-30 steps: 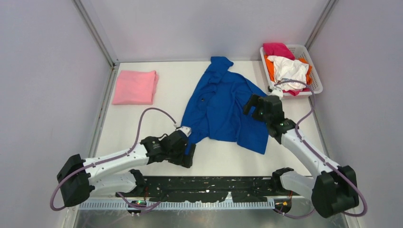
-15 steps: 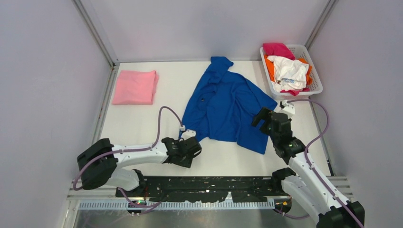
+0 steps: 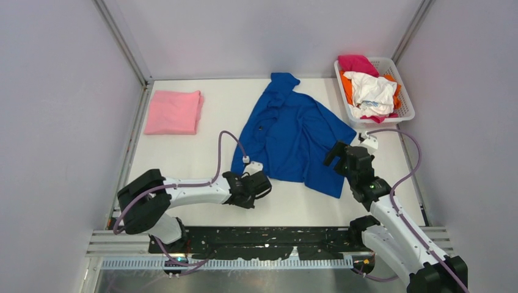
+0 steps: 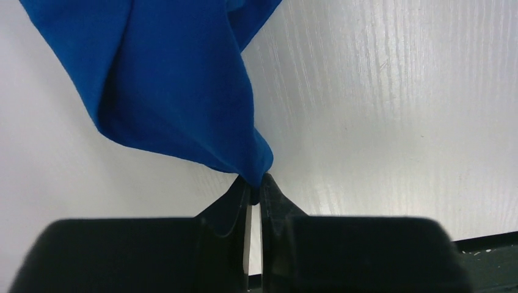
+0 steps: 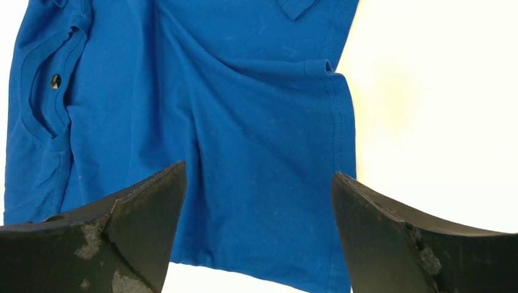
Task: Fold and stack the t-shirts
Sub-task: Flatten out the tshirt
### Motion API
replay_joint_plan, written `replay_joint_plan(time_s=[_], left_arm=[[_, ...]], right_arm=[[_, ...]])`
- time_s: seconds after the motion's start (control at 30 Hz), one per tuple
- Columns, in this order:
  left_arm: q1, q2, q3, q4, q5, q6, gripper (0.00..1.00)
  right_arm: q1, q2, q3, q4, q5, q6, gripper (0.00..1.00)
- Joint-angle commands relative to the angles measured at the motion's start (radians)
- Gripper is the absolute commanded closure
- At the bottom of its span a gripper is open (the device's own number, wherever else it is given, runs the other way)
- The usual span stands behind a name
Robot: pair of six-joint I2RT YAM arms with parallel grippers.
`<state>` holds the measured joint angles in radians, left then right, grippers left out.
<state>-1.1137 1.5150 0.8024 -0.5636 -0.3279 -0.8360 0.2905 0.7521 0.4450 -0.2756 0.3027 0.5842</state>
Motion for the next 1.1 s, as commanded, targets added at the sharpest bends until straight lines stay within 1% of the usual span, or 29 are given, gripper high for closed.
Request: replay_joint_plan(time_s=[0.0, 0.1, 0.2, 0.3, 0.47, 0.57, 0.63, 0.67, 0.8, 0.9, 0.93, 1.07], left_arm=[[0.006, 0.064, 0.019, 0.023, -0.053, -0.015, 1.0], [0.015, 0.068, 0.022, 0.023, -0.05, -0.007, 1.0], [0.027, -0.003, -0.006, 0.067, -0.006, 0.024, 1.0], [0.048, -0.156, -0.089, 0.184, 0.08, 0.072, 1.0], [0.128, -0.461, -0.228, 0.324, 0.172, 0.109, 1.0], [0.185, -0.626, -0.324, 0.441, 0.254, 0.094, 1.0], [0.219, -0.711, -0.377, 0.501, 0.294, 0.082, 1.0], [0.24, -0.756, -0.394, 0.522, 0.304, 0.077, 1.0], [0.285, -0.821, -0.422, 0.533, 0.312, 0.081, 1.0], [0.302, -0.82, -0.434, 0.542, 0.321, 0.075, 1.0], [0.305, -0.816, -0.439, 0.55, 0.322, 0.071, 1.0], [0.316, -0.803, -0.449, 0.557, 0.319, 0.069, 1.0]], right_arm=[[-0.003, -0.048, -0.004, -0.01, 0.026, 0.025, 0.05], [-0.004, -0.074, -0.02, -0.037, 0.025, 0.026, 0.04], [-0.004, -0.106, -0.026, -0.091, -0.001, 0.015, 0.05], [-0.004, -0.138, -0.002, -0.192, -0.053, -0.001, 0.05], [-0.004, -0.175, 0.037, -0.446, -0.131, 0.027, 0.04], [-0.001, -0.172, 0.027, -0.477, -0.202, 0.122, 0.01], [0.001, -0.14, 0.028, -0.498, -0.175, 0.163, 0.0], [0.001, -0.112, 0.031, -0.51, -0.145, 0.171, 0.02], [0.008, -0.053, 0.024, -0.5, -0.116, 0.204, 0.1], [0.059, -0.02, 0.008, -0.473, -0.082, 0.24, 0.16], [0.075, 0.002, 0.002, -0.465, -0.06, 0.256, 0.19], [0.145, 0.084, 0.005, -0.425, 0.0, 0.285, 0.22]])
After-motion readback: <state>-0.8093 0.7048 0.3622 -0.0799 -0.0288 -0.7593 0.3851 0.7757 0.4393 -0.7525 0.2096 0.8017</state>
